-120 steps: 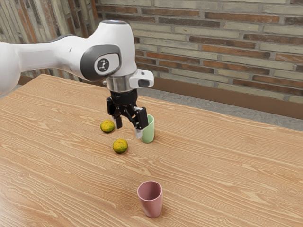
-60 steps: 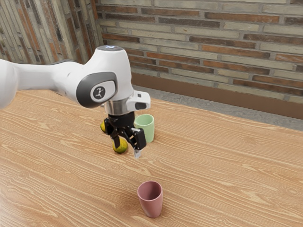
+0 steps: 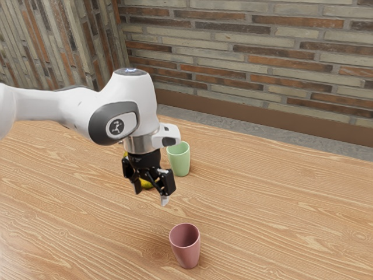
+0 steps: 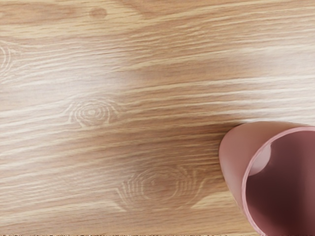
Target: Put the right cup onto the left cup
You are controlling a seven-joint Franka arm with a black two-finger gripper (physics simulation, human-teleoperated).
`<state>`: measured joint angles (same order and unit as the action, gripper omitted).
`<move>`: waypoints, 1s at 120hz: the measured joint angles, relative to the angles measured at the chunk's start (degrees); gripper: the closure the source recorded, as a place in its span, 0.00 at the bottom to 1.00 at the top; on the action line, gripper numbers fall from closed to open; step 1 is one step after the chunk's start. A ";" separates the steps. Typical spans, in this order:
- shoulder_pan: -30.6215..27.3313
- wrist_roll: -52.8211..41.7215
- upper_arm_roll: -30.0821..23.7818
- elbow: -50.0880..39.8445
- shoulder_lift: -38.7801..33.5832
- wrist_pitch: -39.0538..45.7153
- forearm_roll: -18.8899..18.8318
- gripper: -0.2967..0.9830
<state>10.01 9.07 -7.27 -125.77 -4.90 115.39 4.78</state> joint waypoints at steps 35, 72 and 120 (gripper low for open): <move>0.46 1.51 -2.15 -1.56 -0.09 0.81 0.33 0.25; 0.45 2.53 -4.14 -2.67 0.45 1.07 1.72 0.25; 0.51 3.23 -5.04 -2.04 4.25 2.69 1.90 0.25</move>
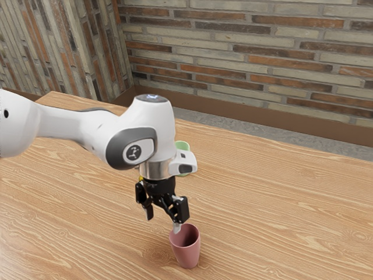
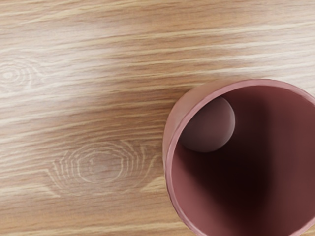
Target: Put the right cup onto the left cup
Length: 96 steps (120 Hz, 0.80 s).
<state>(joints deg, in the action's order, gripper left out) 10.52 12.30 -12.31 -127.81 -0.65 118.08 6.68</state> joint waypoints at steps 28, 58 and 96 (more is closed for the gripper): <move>-0.14 0.21 -0.01 0.41 2.04 1.21 0.01 0.25; 0.82 0.35 0.00 1.47 3.40 1.81 0.00 0.25; 0.72 0.48 0.07 2.11 5.85 2.97 0.02 0.25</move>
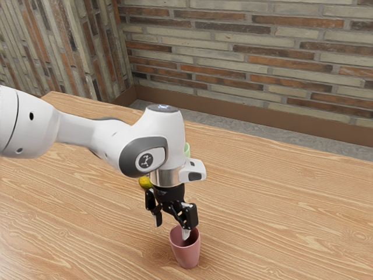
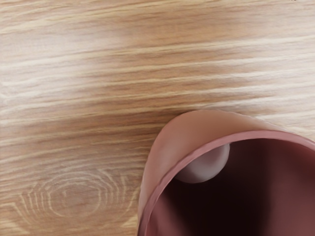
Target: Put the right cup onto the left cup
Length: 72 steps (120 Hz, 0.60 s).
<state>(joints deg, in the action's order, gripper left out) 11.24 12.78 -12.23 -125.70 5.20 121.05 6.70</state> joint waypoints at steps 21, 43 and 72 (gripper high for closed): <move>0.06 0.04 0.01 0.06 0.90 0.63 -0.02 0.25; -0.02 0.08 0.02 0.08 1.78 0.92 0.02 0.25; 0.11 0.49 0.02 0.08 2.18 1.06 0.05 0.39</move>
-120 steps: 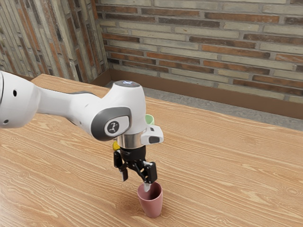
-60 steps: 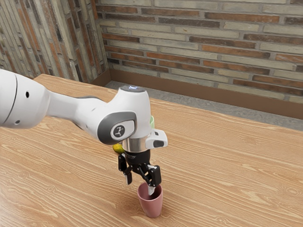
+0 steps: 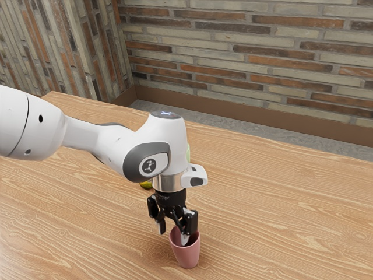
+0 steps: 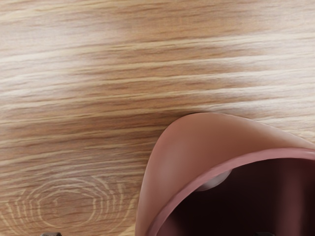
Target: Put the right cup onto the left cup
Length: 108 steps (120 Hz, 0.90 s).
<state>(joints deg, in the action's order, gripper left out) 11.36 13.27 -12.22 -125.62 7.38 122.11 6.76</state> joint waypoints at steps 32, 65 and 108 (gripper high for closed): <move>0.06 0.53 0.03 0.00 0.07 1.14 -0.13 0.59; 0.05 0.90 0.09 0.00 0.34 2.29 -0.41 0.72; 0.15 1.90 0.09 -0.08 -1.72 2.54 -2.12 0.83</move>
<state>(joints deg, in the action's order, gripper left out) 11.51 15.17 -12.13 -125.69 5.67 124.65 4.64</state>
